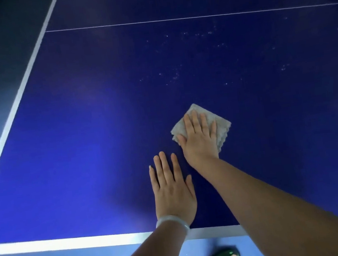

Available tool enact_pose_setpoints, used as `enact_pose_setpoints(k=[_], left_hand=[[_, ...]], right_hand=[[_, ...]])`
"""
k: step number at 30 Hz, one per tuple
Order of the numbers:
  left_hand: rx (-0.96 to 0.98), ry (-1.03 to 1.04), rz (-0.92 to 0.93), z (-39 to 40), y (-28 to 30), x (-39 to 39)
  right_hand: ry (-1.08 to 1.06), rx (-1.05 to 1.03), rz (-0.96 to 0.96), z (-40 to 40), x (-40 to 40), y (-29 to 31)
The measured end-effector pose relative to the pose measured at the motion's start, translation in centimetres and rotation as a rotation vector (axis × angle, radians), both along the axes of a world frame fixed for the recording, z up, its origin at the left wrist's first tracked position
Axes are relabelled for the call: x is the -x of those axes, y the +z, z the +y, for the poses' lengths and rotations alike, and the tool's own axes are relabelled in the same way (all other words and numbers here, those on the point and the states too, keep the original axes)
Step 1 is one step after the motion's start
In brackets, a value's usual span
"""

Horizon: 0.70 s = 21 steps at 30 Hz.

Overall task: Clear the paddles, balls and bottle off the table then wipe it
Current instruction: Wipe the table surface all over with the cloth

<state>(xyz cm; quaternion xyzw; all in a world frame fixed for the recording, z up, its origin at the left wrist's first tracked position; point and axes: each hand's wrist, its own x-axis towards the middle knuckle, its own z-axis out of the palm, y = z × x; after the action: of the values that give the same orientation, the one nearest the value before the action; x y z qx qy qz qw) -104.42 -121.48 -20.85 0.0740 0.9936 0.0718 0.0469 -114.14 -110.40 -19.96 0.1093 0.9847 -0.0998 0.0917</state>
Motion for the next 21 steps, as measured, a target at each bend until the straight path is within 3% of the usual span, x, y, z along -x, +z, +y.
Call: enact_pose_setpoints(k=[4,8,10,13,18,21], left_hand=[[-0.011,-0.004,0.004,0.0,-0.2,0.0],[-0.012,-0.004,-0.003,0.0,-0.2,-0.1],[-0.005,-0.005,-0.004,0.1,-0.1,-0.1],[0.001,-0.01,-0.01,0.0,-0.1,-0.2],[0.001,-0.024,-0.016,0.2,0.3,-0.1],[0.021,-0.026,-0.005,0.3,0.8,-0.2]], right_hand=[[-0.022,-0.046,0.007,4.2,0.2,0.0],[-0.492,-0.027,-0.004,13.3,-4.4,0.0],[-0.597,0.013,0.02,14.6,-7.7,0.2],[-0.468,-0.011,0.07,11.4,-12.1,-0.1],[0.085,-0.036,0.129,7.6,-18.0,-0.3],[0.024,-0.061,0.116,11.9,-20.1,-0.4]])
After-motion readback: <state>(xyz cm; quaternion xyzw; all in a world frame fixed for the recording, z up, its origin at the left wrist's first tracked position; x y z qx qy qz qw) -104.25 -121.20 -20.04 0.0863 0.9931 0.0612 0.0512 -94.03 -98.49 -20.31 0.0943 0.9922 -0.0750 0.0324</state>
